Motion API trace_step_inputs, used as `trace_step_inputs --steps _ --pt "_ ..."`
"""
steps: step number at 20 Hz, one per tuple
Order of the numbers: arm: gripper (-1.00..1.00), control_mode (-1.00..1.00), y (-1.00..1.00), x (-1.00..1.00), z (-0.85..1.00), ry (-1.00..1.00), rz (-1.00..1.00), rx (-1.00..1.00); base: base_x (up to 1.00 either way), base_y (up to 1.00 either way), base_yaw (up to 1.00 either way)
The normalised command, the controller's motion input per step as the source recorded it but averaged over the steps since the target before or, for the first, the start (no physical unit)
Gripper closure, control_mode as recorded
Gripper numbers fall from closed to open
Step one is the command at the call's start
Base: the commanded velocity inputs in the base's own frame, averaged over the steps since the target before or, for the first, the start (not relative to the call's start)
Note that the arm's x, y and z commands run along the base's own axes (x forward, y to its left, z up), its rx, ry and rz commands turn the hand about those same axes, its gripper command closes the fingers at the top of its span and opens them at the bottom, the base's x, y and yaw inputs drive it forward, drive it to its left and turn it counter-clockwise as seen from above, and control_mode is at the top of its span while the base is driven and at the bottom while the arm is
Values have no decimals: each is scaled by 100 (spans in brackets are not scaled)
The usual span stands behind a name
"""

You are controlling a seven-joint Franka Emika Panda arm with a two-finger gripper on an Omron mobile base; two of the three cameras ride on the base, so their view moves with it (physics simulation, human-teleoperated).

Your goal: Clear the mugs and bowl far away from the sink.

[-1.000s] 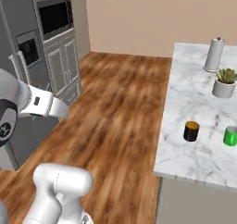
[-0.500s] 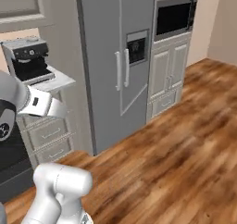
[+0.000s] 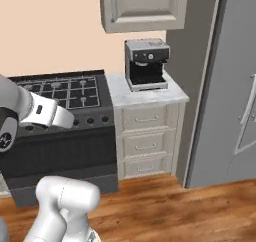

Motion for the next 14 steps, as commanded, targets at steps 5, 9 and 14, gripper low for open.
trace_step_inputs --steps 5,9,14 --pt "-100 100 0 0 0 0 0 0 0 52 92" --pt "-100 100 0 0 0 0 0 0 0 19 100" --pt "-100 100 0 0 0 0 0 0 0 12 100"
